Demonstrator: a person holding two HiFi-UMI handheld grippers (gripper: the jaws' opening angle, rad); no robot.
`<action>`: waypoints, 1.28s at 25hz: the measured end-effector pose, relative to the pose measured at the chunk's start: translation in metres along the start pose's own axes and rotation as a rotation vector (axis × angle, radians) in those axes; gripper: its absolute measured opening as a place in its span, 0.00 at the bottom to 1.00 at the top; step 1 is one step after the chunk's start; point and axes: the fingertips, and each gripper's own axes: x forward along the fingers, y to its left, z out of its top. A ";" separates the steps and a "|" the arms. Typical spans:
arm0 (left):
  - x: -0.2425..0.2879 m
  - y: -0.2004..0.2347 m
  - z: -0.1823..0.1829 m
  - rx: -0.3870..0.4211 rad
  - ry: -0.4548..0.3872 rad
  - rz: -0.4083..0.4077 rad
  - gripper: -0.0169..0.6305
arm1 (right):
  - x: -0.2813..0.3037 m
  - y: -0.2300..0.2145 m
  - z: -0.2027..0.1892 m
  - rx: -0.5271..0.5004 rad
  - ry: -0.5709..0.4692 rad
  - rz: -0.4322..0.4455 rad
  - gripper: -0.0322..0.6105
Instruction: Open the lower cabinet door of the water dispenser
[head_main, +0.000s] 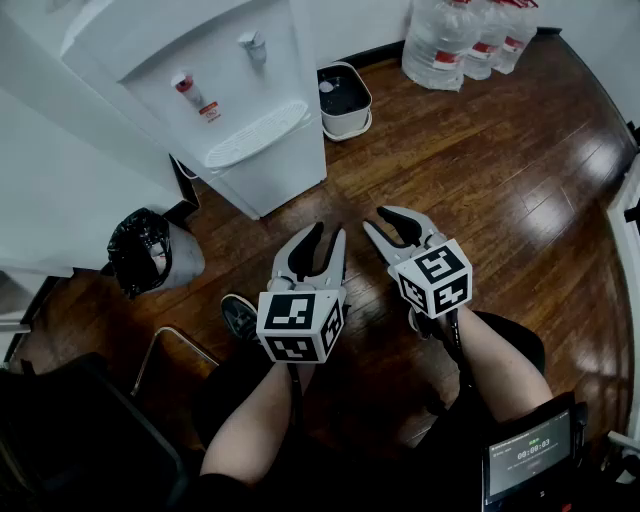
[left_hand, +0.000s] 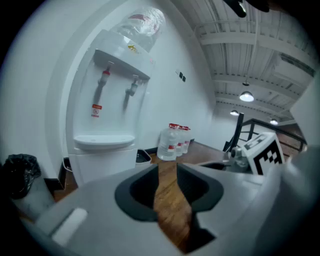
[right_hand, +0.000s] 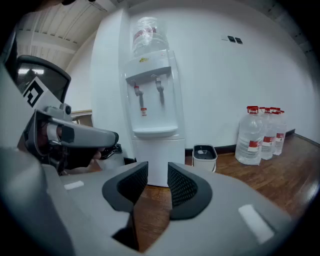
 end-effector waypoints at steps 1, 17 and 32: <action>0.004 0.000 0.002 0.006 -0.001 -0.006 0.24 | 0.004 0.000 -0.003 -0.010 0.011 0.006 0.24; 0.069 0.050 -0.003 0.061 0.220 -0.113 0.24 | 0.111 -0.063 -0.047 -0.023 0.229 0.027 0.27; 0.118 0.097 -0.053 0.071 0.585 -0.250 0.30 | 0.281 -0.097 -0.055 -0.220 0.467 0.310 0.51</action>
